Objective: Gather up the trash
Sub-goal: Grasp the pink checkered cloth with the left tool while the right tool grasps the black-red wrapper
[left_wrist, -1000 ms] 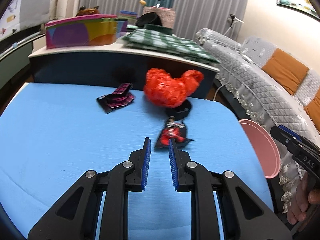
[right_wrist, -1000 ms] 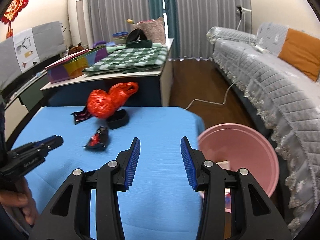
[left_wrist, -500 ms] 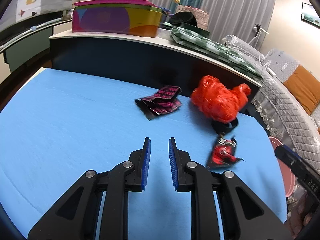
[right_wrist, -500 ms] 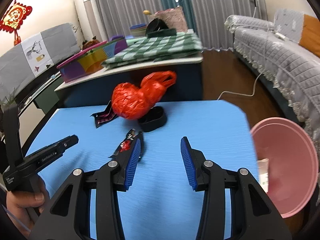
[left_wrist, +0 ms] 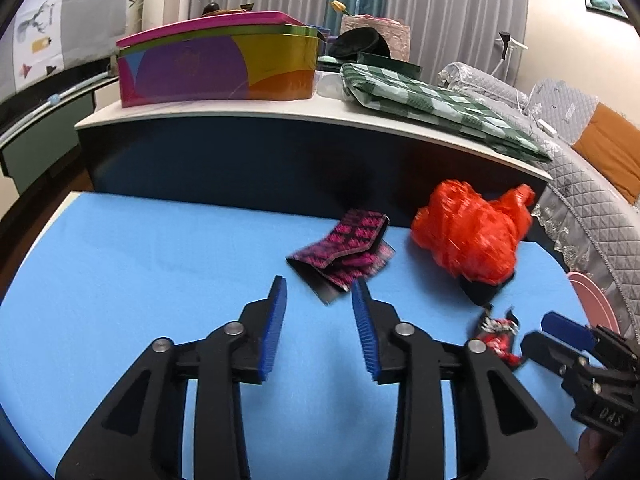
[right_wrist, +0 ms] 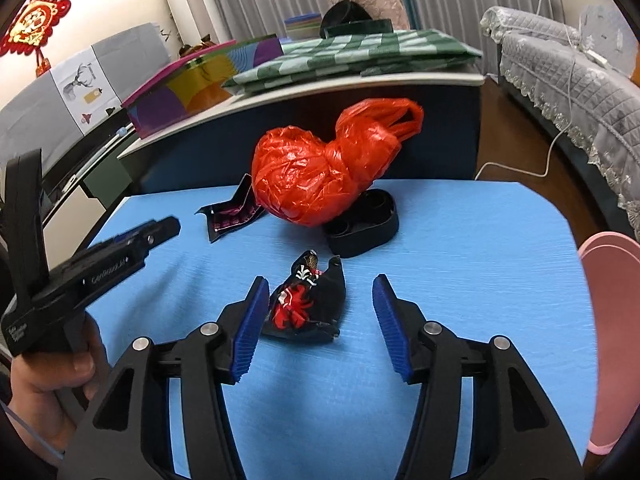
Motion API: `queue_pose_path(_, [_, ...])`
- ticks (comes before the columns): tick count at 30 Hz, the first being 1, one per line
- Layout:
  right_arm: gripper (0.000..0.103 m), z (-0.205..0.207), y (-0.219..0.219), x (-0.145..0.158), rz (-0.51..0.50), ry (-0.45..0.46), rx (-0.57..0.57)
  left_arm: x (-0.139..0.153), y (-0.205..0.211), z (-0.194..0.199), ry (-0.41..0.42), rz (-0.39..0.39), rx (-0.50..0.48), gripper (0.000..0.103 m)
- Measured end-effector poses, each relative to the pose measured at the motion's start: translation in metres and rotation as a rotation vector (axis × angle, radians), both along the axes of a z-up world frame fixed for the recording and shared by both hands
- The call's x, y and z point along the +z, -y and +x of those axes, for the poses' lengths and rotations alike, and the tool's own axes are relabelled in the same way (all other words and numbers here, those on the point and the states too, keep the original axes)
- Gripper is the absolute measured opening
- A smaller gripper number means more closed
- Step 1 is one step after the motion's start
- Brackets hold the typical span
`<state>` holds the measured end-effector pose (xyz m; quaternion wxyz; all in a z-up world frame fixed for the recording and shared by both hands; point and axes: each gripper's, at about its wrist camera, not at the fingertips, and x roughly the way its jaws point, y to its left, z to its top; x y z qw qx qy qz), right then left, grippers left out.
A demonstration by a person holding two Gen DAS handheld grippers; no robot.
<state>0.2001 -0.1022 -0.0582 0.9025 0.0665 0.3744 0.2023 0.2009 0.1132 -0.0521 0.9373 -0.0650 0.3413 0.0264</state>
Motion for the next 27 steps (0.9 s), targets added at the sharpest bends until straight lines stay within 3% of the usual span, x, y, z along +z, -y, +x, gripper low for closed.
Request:
queue_pose_path(2, [0.058,0.005,-0.002,-0.005,0.002,-0.022,0.007,-0.002,-0.001,0.010,-0.009,0.007,-0.004,0.043])
queue_pose_path(7, [0.058,0.013,-0.008,-0.014,-0.020,-0.052,0.029,-0.010,0.000,0.031,-0.037,0.022,-0.019,0.047])
queue_pose_path(10, [0.058,0.017,-0.010,-0.017,-0.031,-0.068,0.027,-0.013,0.004,0.041,-0.051,0.045,-0.034,0.048])
queue_pose_path(15, [0.058,0.019,-0.014,-0.020,-0.046,-0.083,0.027,-0.018,0.002,0.055,-0.093,0.008,-0.036,0.047])
queue_pose_path(22, [0.043,0.018,-0.014,-0.020,-0.049,-0.087,0.025,-0.022,0.003,0.051,-0.105,-0.010,-0.046,0.020])
queue_pose_path(23, [0.043,0.017,-0.013,-0.020,-0.047,-0.086,0.028,-0.022,0.005,0.049,-0.106,-0.007,-0.050,0.008])
queue_pose_path(27, [0.042,0.013,-0.011,-0.018,-0.057,-0.072,0.031,-0.021,0.014,0.035,-0.101,0.007,-0.080,0.002])
